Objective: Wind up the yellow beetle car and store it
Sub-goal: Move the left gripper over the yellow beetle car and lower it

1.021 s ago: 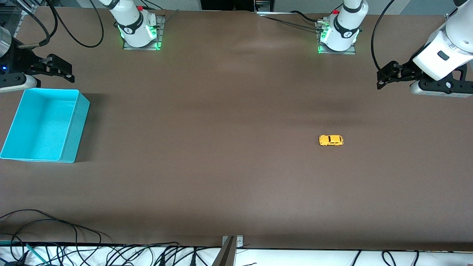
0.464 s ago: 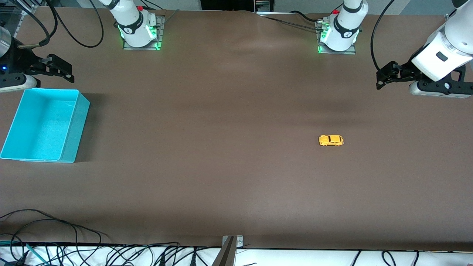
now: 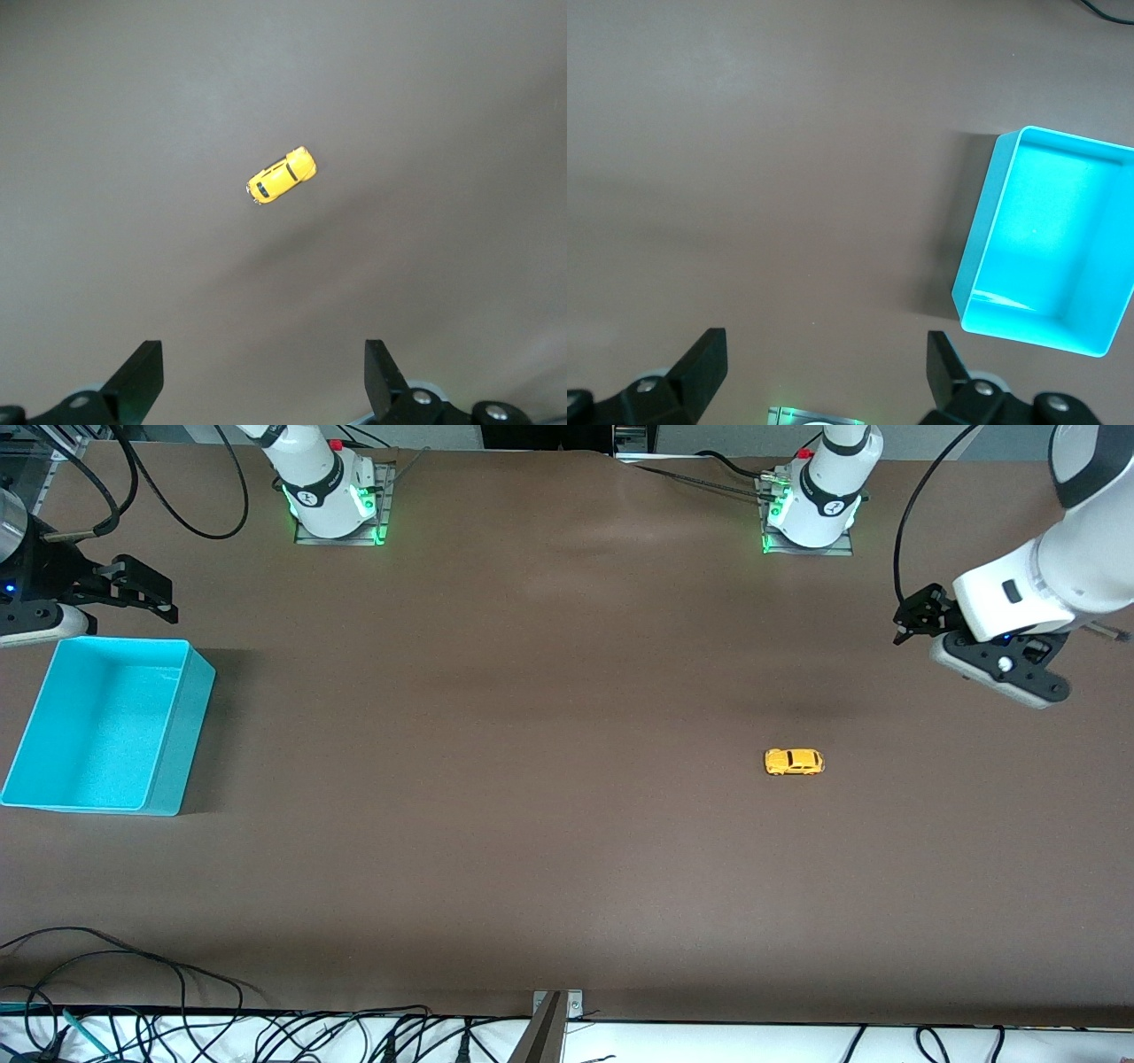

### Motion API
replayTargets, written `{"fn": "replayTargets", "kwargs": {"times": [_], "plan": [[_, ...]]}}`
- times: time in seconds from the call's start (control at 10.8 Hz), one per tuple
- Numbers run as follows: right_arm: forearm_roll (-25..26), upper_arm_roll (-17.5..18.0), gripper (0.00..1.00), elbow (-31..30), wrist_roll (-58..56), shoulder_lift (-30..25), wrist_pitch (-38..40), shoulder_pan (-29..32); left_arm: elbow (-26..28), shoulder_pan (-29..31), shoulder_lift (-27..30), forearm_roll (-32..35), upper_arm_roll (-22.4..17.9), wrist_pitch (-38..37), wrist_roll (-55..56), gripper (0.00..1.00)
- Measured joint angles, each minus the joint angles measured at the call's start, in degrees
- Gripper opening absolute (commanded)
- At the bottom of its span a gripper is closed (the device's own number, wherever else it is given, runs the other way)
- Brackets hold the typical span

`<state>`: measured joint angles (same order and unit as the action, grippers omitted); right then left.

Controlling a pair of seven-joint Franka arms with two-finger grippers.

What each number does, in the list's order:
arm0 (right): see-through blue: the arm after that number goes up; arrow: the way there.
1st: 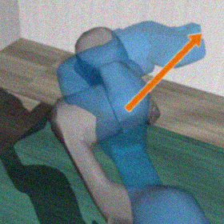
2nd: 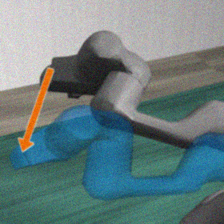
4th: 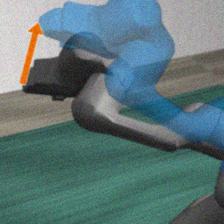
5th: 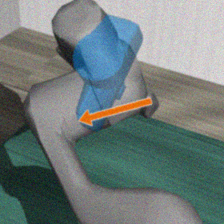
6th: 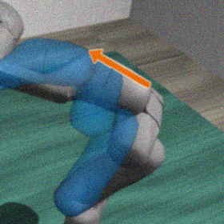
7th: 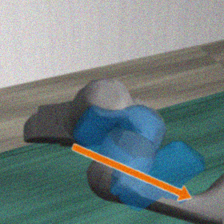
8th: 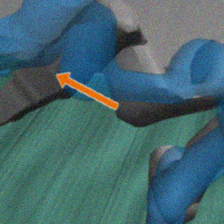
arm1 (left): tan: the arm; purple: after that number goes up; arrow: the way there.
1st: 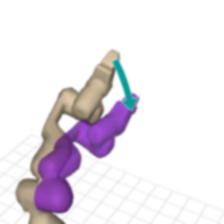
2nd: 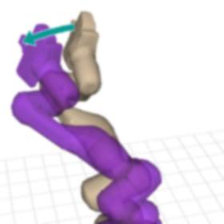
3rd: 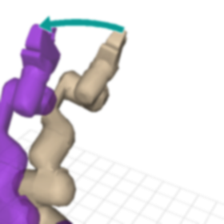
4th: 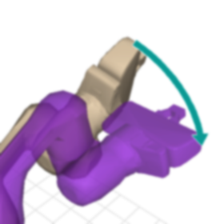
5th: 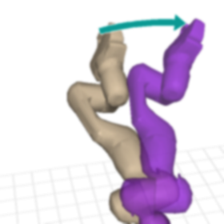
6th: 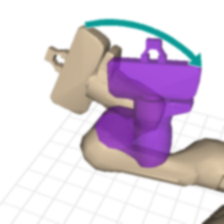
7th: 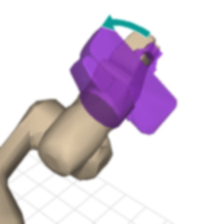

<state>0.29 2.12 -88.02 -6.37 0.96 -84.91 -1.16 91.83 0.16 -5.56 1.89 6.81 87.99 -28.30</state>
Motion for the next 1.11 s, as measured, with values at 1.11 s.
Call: {"fn": "replayTargets", "kwargs": {"times": [1.11], "plan": [[0.02, -0.01, 1.0, -0.05, -0.04, 0.05, 0.04, 0.01, 32.55, -0.5, -10.65, 3.05, 5.21, 51.49, -31.22, 1.0]]}}
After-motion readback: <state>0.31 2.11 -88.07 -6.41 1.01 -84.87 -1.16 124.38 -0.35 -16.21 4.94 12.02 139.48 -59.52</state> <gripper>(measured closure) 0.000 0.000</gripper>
